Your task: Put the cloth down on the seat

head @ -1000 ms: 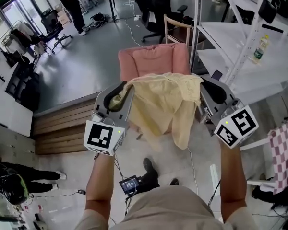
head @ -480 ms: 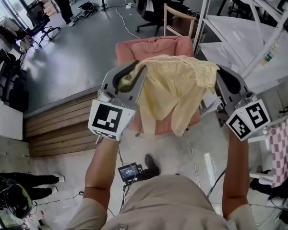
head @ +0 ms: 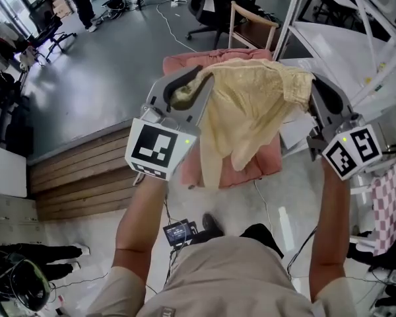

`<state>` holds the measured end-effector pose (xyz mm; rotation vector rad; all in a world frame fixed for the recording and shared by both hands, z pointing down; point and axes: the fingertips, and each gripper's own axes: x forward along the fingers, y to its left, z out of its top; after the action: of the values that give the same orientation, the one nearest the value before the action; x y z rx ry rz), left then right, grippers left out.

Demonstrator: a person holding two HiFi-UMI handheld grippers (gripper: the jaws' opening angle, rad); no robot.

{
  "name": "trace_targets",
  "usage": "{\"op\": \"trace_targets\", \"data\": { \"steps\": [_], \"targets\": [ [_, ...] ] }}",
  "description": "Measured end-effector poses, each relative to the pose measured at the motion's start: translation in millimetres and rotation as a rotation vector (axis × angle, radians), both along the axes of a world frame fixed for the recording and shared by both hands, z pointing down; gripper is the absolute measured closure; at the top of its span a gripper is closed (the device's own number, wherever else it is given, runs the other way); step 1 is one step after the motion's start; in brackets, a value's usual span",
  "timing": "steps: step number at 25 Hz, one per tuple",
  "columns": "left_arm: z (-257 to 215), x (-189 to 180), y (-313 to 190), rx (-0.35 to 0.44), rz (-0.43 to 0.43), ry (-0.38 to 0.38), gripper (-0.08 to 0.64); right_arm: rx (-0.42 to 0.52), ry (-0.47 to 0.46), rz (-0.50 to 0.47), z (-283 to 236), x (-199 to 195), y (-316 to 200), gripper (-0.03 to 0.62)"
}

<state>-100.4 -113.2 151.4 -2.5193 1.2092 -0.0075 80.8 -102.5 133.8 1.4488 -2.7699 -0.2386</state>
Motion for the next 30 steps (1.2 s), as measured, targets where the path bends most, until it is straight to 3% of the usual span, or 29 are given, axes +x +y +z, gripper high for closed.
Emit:
{"op": "trace_targets", "data": {
  "steps": [14,22,30],
  "targets": [
    [18,-25,-85,-0.020,-0.050,-0.036,0.488,0.013,-0.005,-0.006,15,-20,-103,0.591],
    [41,-31,-164,-0.047,-0.106,-0.052,0.488,-0.015,-0.006,-0.048,38,-25,-181,0.591],
    [93,-20,-259,-0.120,-0.147,-0.074,0.488,-0.092,-0.004,-0.072,89,-13,-274,0.591]
  ]
}}
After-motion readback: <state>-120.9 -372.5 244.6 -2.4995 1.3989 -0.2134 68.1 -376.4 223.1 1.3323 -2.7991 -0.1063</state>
